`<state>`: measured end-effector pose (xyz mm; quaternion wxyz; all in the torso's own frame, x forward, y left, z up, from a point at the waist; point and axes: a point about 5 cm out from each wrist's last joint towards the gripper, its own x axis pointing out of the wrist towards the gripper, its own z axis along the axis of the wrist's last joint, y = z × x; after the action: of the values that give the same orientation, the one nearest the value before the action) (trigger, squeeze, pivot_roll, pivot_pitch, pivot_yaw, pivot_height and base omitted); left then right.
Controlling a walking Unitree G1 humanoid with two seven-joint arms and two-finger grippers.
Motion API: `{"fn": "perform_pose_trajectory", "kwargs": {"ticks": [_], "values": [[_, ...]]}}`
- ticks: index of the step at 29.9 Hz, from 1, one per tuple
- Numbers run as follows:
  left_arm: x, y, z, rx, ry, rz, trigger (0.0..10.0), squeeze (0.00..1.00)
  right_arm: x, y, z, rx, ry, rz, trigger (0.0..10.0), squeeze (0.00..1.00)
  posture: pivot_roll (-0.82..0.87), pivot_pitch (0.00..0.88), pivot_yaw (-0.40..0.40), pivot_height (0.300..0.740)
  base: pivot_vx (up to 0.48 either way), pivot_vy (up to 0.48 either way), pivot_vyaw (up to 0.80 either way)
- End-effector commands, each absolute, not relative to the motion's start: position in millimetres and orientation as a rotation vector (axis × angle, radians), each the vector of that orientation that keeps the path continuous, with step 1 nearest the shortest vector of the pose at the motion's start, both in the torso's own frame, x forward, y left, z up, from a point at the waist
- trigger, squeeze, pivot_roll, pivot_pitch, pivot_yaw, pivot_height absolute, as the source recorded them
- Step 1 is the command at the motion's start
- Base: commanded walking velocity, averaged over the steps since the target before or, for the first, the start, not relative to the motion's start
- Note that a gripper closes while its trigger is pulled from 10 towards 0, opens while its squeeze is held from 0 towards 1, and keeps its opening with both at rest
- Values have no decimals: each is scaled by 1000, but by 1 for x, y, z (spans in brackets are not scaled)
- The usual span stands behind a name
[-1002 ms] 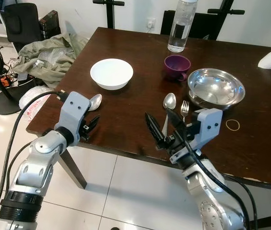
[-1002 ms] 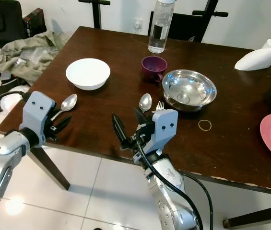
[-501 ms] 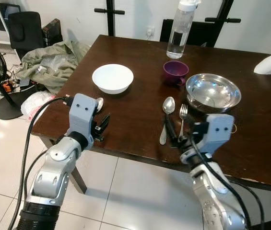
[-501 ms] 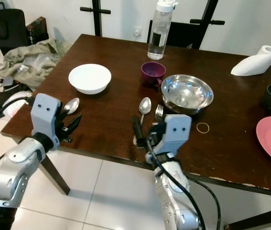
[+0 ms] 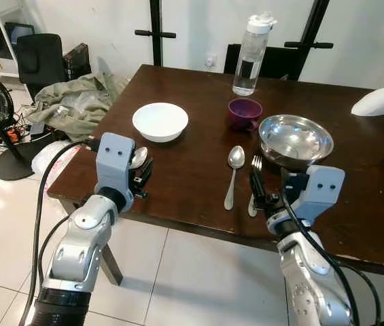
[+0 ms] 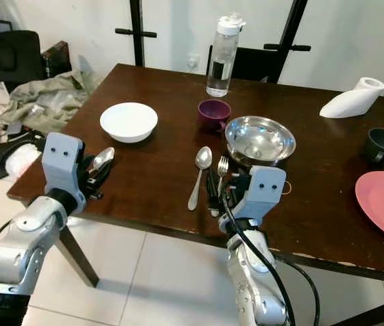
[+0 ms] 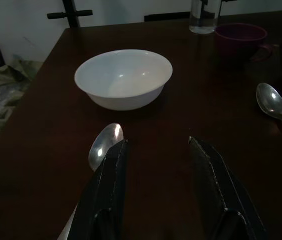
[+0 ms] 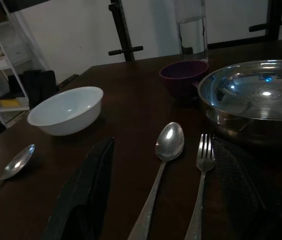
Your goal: Setting the table
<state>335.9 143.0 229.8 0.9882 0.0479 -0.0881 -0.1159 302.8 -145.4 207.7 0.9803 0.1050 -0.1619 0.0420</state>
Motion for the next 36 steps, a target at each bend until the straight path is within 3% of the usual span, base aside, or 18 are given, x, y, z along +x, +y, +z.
{"fn": "perform_pose_trajectory", "kwargs": {"ticks": [1, 25, 30, 36], "values": [[336, 145, 222, 78, -143, -223, 10000, 0, 303, -146, 202, 219, -312, 77, 10000, 0, 3, 117, 76, 740, -394, 0, 0], [338, 147, 221, 69, -141, -205, 10000, 0, 302, -143, 200, 236, -299, 106, 10000, 0, 1, 126, 76, 740, -362, 0, 0], [338, 147, 221, 63, -135, -198, 10000, 0, 301, -141, 200, 237, -299, 125, 10000, 0, 0, 125, 77, 740, 0, 0, 0], [339, 147, 220, 65, -126, -192, 10000, 0, 300, -140, 202, 249, -311, 157, 10000, 0, 1, 124, 79, 740, 0, 0, 748]]}}
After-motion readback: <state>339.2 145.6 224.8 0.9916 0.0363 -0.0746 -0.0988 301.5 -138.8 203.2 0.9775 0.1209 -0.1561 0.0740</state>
